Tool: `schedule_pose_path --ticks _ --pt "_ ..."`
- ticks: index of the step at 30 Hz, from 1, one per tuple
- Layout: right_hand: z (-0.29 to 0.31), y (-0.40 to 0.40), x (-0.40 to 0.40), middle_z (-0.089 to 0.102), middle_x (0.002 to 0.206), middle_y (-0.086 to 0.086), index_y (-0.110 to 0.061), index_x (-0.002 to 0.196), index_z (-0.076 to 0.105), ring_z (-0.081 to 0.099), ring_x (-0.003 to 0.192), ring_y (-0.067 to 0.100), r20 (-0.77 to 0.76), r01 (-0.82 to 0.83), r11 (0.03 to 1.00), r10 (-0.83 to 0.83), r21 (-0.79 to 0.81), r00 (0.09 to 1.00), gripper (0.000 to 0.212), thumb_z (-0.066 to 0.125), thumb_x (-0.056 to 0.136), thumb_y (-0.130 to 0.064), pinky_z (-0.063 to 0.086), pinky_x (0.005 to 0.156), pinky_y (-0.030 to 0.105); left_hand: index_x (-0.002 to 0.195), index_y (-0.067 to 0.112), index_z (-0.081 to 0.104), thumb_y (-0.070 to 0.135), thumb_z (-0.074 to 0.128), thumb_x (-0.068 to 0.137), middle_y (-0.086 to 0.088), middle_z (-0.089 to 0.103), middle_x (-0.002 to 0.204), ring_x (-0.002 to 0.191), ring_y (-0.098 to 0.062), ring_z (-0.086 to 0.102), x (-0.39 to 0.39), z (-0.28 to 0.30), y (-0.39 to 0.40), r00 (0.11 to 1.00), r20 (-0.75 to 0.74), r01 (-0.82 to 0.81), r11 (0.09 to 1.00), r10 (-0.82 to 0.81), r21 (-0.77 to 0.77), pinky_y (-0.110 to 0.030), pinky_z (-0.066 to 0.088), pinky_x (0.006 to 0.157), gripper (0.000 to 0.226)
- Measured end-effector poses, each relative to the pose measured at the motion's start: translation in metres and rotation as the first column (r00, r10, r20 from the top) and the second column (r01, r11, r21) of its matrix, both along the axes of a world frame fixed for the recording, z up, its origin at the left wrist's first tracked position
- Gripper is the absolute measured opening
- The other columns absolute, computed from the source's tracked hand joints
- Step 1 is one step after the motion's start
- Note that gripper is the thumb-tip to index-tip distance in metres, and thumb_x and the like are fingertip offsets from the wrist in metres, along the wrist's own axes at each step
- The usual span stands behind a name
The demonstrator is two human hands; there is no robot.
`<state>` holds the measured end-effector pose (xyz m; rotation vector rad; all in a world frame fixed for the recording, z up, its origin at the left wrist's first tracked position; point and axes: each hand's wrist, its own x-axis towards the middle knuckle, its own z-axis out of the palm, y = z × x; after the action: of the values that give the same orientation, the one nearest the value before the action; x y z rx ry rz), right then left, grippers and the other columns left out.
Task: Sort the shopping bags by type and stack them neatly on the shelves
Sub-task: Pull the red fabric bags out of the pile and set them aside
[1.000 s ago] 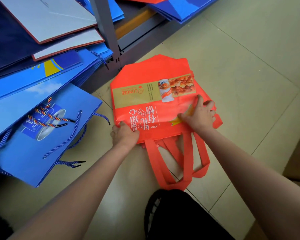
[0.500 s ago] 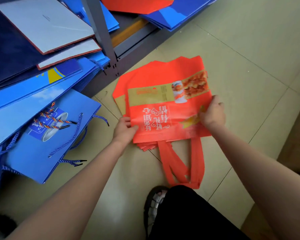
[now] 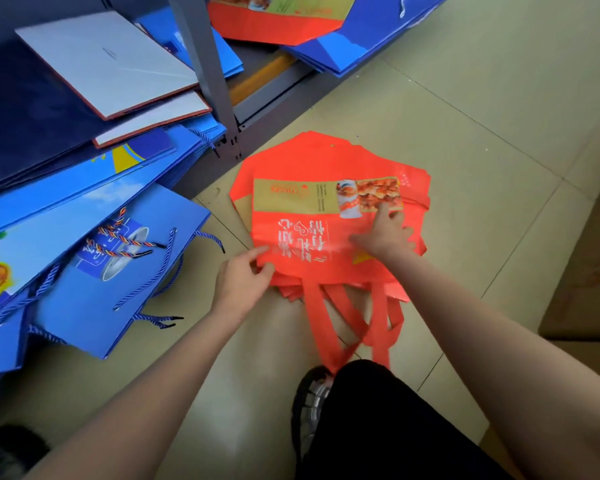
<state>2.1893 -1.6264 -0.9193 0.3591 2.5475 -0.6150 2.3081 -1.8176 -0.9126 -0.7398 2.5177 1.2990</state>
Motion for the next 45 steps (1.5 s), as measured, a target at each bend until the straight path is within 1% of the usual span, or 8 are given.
schedule_pose_path --ticks 9,13,18,23,28,35,40,45 --pt "-0.014 0.041 0.003 0.028 0.142 0.02 -0.023 0.146 0.01 0.027 0.132 0.04 0.127 -0.032 0.951 -0.007 0.306 0.992 0.106 0.077 0.067 -0.045 0.021 0.107 0.054 0.13 0.021 0.047 0.021 0.057 0.089 -0.002 0.058 0.123 0.113 -0.023 0.055 -0.01 -0.02 -0.002 0.964 0.261 -0.123 0.96 0.055 0.25 -0.039 0.044 0.101 0.042" --pt "-0.014 0.041 -0.013 0.04 0.132 0.023 -0.013 0.134 0.033 0.035 0.126 0.038 -0.163 0.023 0.947 0.032 0.321 0.986 0.054 0.057 0.087 -0.024 0.028 0.102 0.05 0.125 0.015 0.054 0.017 0.056 0.089 -0.004 0.056 0.125 0.114 -0.023 0.054 -0.021 -0.031 0.002 0.952 0.255 -0.229 0.947 0.169 0.226 -0.033 0.044 0.095 0.036" --pt "0.014 0.02 -0.068 0.038 0.134 0.021 -0.018 0.139 0.033 0.033 0.128 0.036 -0.482 -0.086 0.906 0.299 0.416 0.823 0.048 0.041 0.093 -0.01 0.021 0.107 0.052 0.123 0.011 0.056 0.008 0.053 0.091 -0.008 0.061 0.105 0.093 -0.015 0.054 -0.026 -0.024 0.019 0.981 0.192 -0.036 0.93 -0.038 0.366 -0.022 0.046 0.079 0.032" --pt "0.019 0.011 -0.087 0.034 0.14 0.022 -0.014 0.139 0.034 0.028 0.133 0.042 -0.124 -0.308 0.877 0.375 0.369 0.919 0.058 0.056 0.088 -0.029 0.021 0.111 0.056 0.133 0.013 0.048 0.006 0.052 0.093 0.0 0.056 0.114 0.097 -0.007 0.05 -0.031 -0.026 0.032 0.958 0.212 0.095 0.91 -0.194 0.403 0.0 0.038 0.057 0.041" --pt "-0.012 -0.02 -0.006 0.023 0.148 0.015 -0.028 0.146 0.021 0.024 0.134 0.043 0.117 -0.759 0.645 0.75 0.086 0.651 0.093 0.07 0.072 -0.055 0.027 0.108 0.058 0.132 0.007 0.05 0.006 0.053 0.09 -0.01 0.052 0.133 0.124 -0.022 0.048 -0.031 -0.037 0.017 0.961 0.183 0.181 0.97 -0.209 0.159 -0.022 0.036 0.1 0.042" --pt "-0.031 0.003 0.02 -0.011 0.156 0.01 -0.032 0.148 -0.011 0.003 0.141 0.045 0.253 -0.863 0.369 0.849 0.344 0.464 0.107 0.071 0.079 -0.036 0.026 0.107 0.06 0.145 0.012 0.031 0.015 0.051 0.092 -0.011 0.007 0.157 0.144 -0.019 0.015 -0.001 -0.04 0.005 0.779 0.334 0.573 0.819 -0.531 -0.036 -0.018 0.016 0.11 0.057" --pt "-0.014 0.017 0.008 0.036 0.145 0.012 -0.024 0.147 0.024 0.041 0.128 0.033 0.149 -0.881 0.415 0.879 0.226 0.452 0.078 0.065 0.082 -0.03 0.041 0.1 0.039 0.145 0.014 0.032 0.017 0.054 0.091 -0.009 0.006 0.158 0.144 -0.019 0.018 -0.004 -0.035 0.015 0.809 0.345 0.487 0.871 -0.476 0.059 -0.016 0.017 0.107 0.058" --pt "0.027 -0.025 -0.018 0.064 0.116 0.013 -0.022 0.132 0.052 0.057 0.111 0.031 -0.107 -0.747 0.644 0.764 0.162 0.636 0.048 0.06 0.085 -0.03 0.045 0.088 0.034 0.141 0.013 0.039 0.015 0.055 0.091 -0.008 0.006 0.158 0.143 -0.018 0.02 -0.003 -0.038 0.021 0.824 0.315 0.459 0.88 -0.472 0.118 -0.011 0.022 0.099 0.053"
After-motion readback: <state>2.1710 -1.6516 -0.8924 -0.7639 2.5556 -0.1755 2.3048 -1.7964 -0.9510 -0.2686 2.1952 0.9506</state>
